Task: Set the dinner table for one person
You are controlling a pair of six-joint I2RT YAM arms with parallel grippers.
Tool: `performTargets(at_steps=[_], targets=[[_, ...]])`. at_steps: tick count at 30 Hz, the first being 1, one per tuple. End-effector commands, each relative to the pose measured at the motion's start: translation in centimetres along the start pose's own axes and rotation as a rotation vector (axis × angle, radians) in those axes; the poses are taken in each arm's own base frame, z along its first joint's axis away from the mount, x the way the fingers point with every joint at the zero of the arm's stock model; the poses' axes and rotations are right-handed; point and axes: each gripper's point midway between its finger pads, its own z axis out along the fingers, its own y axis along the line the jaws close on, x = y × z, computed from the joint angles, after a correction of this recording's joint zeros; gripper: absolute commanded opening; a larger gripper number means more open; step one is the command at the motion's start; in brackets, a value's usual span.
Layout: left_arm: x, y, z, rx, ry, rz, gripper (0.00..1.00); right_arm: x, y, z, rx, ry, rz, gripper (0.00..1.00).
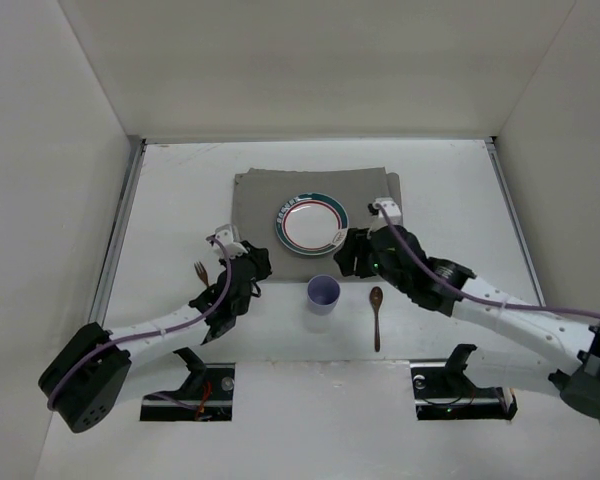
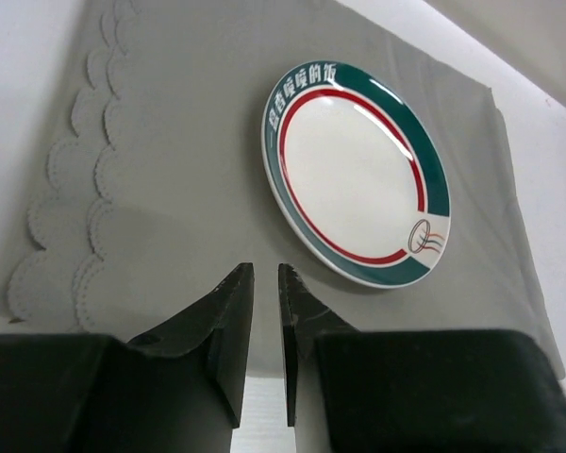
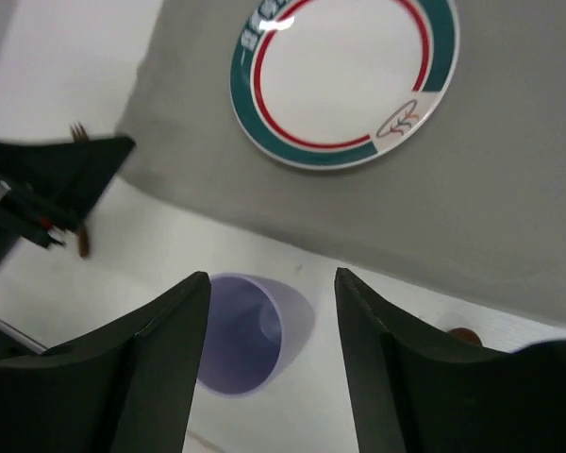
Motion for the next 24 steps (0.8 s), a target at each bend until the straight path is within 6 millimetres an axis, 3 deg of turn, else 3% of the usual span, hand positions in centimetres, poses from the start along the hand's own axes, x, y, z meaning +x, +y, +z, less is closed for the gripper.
performTargets(at_steps=[1,6,12,16,24], targets=[[-2.9,-2.0,0.8,0.051,-0.117,-0.022,0.15,0.2,1.3,0.2,-0.016,0.054,-0.127,0.65],[-2.3,-1.8,0.9,0.055,-0.110,-0.015,0.19,1.8,1.9,1.6,-0.007,0.133,-0.188,0.66],[-2.2,-1.8,0.7,0.062,-0.112,-0.028,0.24,4.0,1.7,3.7,0.032,0.227,-0.222,0.55],[-1.9,-1.5,0.8,0.060,-0.108,-0.033,0.26,5.5,2.5,3.7,0.007,0.293,-0.256,0.50],[-1.4,-1.1,0.9,0.050,-0.097,-0.050,0.27,6.1,2.2,2.4,-0.010,0.295,-0.232,0.50]])
